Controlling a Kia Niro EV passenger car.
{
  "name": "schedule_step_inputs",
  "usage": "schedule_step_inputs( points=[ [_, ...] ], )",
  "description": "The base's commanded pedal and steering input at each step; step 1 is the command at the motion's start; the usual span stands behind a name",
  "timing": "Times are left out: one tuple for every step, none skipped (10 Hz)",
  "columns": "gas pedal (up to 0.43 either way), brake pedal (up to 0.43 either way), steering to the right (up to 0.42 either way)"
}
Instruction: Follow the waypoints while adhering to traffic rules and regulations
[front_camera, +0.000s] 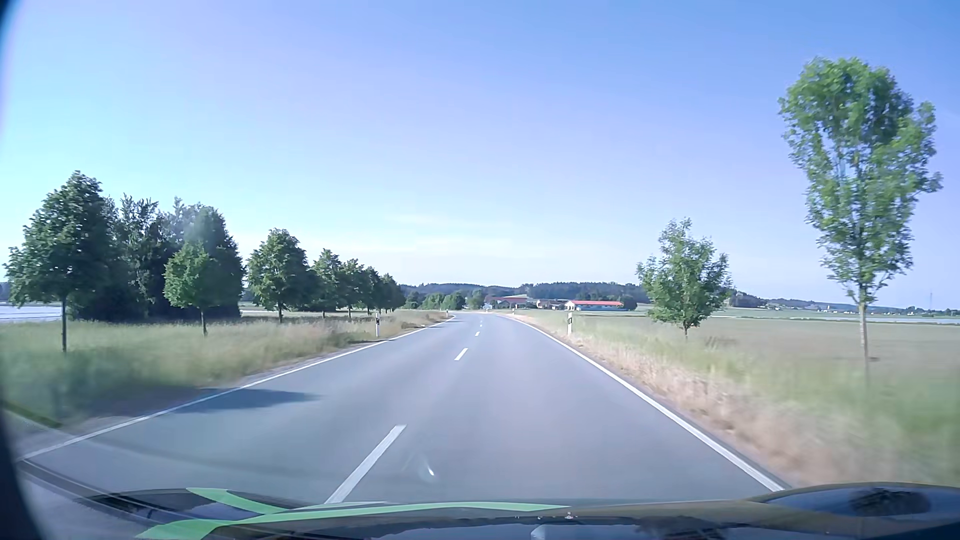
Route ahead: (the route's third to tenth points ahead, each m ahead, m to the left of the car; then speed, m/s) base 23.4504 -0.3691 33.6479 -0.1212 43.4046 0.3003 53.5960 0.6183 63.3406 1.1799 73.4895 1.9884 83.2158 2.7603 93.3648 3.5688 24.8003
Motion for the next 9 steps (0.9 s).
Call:
schedule_step_inputs(
  points=[
    [0.118,0.000,-0.003],
    [0.130,0.000,-0.003],
    [0.150,0.000,-0.004],
    [0.157,0.000,-0.005],
    [0.177,0.000,-0.007],
    [0.197,0.000,-0.008],
    [0.220,0.000,-0.008],
    [0.228,0.000,-0.007],
    [0.240,0.000,-0.007]
  ],
)
